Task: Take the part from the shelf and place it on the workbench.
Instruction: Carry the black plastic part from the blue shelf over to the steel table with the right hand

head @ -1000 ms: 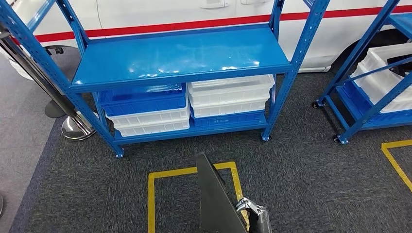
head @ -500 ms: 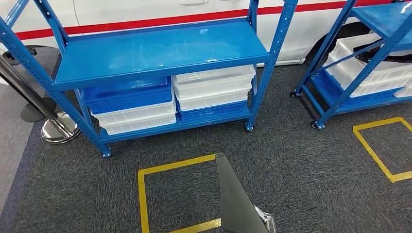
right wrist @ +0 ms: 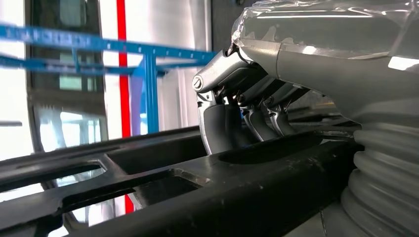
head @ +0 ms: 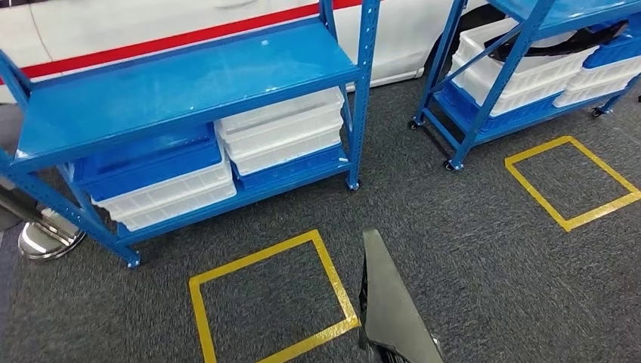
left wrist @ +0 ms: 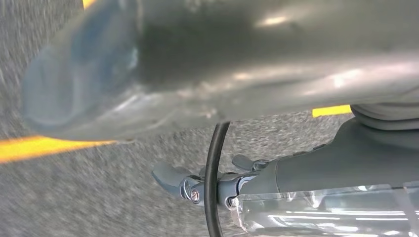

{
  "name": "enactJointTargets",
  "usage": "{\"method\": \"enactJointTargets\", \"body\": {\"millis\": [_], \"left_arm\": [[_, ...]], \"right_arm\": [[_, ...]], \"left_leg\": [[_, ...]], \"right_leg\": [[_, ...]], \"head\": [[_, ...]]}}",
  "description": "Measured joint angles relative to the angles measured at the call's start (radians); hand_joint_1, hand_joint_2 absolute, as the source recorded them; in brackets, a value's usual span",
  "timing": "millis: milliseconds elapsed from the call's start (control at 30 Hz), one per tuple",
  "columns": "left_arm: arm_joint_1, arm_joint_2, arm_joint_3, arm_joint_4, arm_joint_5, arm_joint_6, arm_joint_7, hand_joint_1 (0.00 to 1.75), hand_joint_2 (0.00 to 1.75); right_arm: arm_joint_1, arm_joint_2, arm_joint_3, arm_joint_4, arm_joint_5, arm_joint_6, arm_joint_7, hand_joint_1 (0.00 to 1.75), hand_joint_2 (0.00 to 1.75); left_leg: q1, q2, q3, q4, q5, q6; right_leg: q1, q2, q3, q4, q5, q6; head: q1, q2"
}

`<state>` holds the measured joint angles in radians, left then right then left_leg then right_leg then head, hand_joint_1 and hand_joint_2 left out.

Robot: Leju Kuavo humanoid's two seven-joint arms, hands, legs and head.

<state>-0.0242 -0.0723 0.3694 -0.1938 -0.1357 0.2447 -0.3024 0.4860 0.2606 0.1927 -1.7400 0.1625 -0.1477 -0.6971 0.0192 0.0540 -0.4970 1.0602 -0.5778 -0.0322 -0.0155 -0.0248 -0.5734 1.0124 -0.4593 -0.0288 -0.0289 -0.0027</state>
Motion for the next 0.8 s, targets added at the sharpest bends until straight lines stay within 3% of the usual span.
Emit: {"method": "enactJointTargets", "body": {"millis": [67,100,133,167,200,267,333,400,433,500,567,633,667,700,767,800], "left_arm": [[0.002,0.000,0.000,0.000,0.000,-0.001,0.000,0.00,0.00],[0.004,0.001,0.000,0.000,0.000,-0.001,0.000,0.00,0.00],[0.004,0.001,0.000,0.000,0.000,-0.001,0.000,0.00,0.00],[0.005,0.001,0.000,0.000,0.000,-0.002,-0.001,0.00,0.00],[0.005,0.001,0.000,0.000,-0.001,-0.002,-0.004,0.00,0.00],[0.003,0.002,0.000,0.000,-0.006,-0.005,-0.012,0.00,0.00],[0.000,0.003,0.001,0.000,-0.011,-0.006,-0.015,0.00,0.00],[-0.006,0.003,0.002,0.000,-0.014,-0.006,-0.007,0.00,0.00],[-0.009,0.003,0.002,0.000,-0.015,-0.005,0.000,0.00,0.00],[-0.010,0.002,0.004,0.000,-0.016,-0.006,0.010,0.00,0.00],[-0.007,0.002,0.006,0.000,-0.017,-0.006,0.015,0.00,0.00],[-0.005,0.002,0.010,0.000,-0.019,-0.007,0.018,0.00,0.00],[-0.005,0.002,0.011,0.000,-0.020,-0.008,0.019,0.00,0.00],[-0.007,0.001,0.011,0.000,-0.020,-0.009,0.020,0.00,0.00],[-0.010,0.000,0.013,0.000,-0.022,-0.009,0.021,0.00,0.00],[-0.010,-0.001,0.015,0.000,-0.023,-0.009,0.023,0.00,0.00]], "right_arm": [[0.000,0.006,-0.005,-0.002,0.000,0.000,0.000,1.75,1.75],[0.001,0.008,-0.007,-0.002,0.000,0.000,0.000,1.75,1.75],[0.002,0.009,-0.009,-0.003,0.000,0.000,0.000,1.75,1.75],[0.003,0.010,-0.012,-0.003,0.000,0.000,0.000,1.75,1.75],[0.003,0.011,-0.014,-0.003,0.000,0.001,0.000,1.75,1.75],[0.003,0.015,-0.020,-0.004,0.002,0.002,0.000,1.75,1.75],[0.002,0.019,-0.024,-0.007,0.003,0.003,0.000,1.75,1.75],[0.002,0.022,-0.029,-0.011,0.002,0.004,0.000,1.75,1.75],[0.003,0.023,-0.032,-0.013,0.001,0.005,0.000,1.75,1.75],[0.000,0.025,-0.040,-0.016,-0.001,0.009,0.000,1.75,1.75],[-0.005,0.026,-0.047,-0.017,0.000,0.013,0.000,1.75,1.75],[-0.007,0.027,-0.052,-0.017,0.002,0.016,0.000,1.75,1.75],[-0.008,0.027,-0.054,-0.017,0.002,0.017,0.000,1.75,1.75],[-0.008,0.027,-0.056,-0.017,0.005,0.018,0.000,1.75,1.75],[-0.010,0.027,-0.059,-0.017,0.012,0.020,0.001,1.75,1.75],[-0.012,0.028,-0.060,-0.017,0.018,0.019,0.001,1.75,1.75]], "left_leg": [[0.001,-0.038,-0.064,0.140,-0.070,-0.001],[0.001,-0.044,-0.092,0.199,-0.087,0.000],[0.001,-0.047,-0.106,0.223,-0.084,0.001],[0.001,-0.049,-0.100,0.206,-0.060,0.004],[0.001,-0.055,-0.078,0.153,-0.022,0.008],[0.001,-0.095,-0.023,0.019,0.041,0.019],[-0.001,-0.125,-0.001,-0.046,0.057,0.026],[-0.003,-0.111,-0.002,-0.053,0.061,0.033],[-0.001,-0.099,0.000,-0.058,0.066,0.038],[0.003,-0.072,0.001,-0.069,0.078,0.049],[0.001,-0.043,-0.002,-0.070,0.081,0.054],[-0.001,-0.014,-0.004,-0.070,0.080,0.053],[0.000,0.000,-0.004,-0.070,0.079,0.052],[0.000,0.013,-0.002,-0.069,0.077,0.050],[-0.003,0.035,0.004,-0.067,0.071,0.042],[-0.005,0.044,0.006,-0.066,0.067,0.036]], "right_leg": [[0.005,0.025,-0.008,0.001,0.005,-0.007],[0.007,0.039,-0.011,0.002,0.006,-0.009],[0.009,0.053,-0.014,0.005,0.007,-0.010],[0.011,0.068,-0.015,0.008,0.007,-0.010],[0.012,0.082,-0.016,0.011,0.008,-0.010],[0.012,0.108,-0.019,0.018,0.009,-0.006],[0.011,0.130,-0.029,0.022,0.014,0.006],[0.009,0.150,-0.036,0.020,0.023,0.021],[0.010,0.145,-0.041,0.024,0.021,0.026],[0.012,0.101,-0.068,0.079,-0.018,0.034],[0.009,0.049,-0.123,0.201,-0.088,0.041],[0.003,0.034,-0.156,0.284,-0.117,0.049],[0.000,0.029,-0.146,0.273,-0.104,0.051],[-0.002,0.020,-0.117,0.226,-0.077,0.052],[0.002,-0.028,-0.036,0.089,-0.027,0.045],[0.006,-0.047,-0.010,0.042,-0.016,0.039]], "head": [[0.000,0.000],[0.000,0.000],[0.000,0.000],[0.000,0.000],[0.000,0.000],[0.000,0.000],[0.000,0.000],[0.000,0.000],[0.000,0.000],[0.000,0.000],[0.000,0.000],[0.000,0.000],[0.000,0.000],[0.000,0.000],[0.000,0.000],[0.000,0.000]]}}
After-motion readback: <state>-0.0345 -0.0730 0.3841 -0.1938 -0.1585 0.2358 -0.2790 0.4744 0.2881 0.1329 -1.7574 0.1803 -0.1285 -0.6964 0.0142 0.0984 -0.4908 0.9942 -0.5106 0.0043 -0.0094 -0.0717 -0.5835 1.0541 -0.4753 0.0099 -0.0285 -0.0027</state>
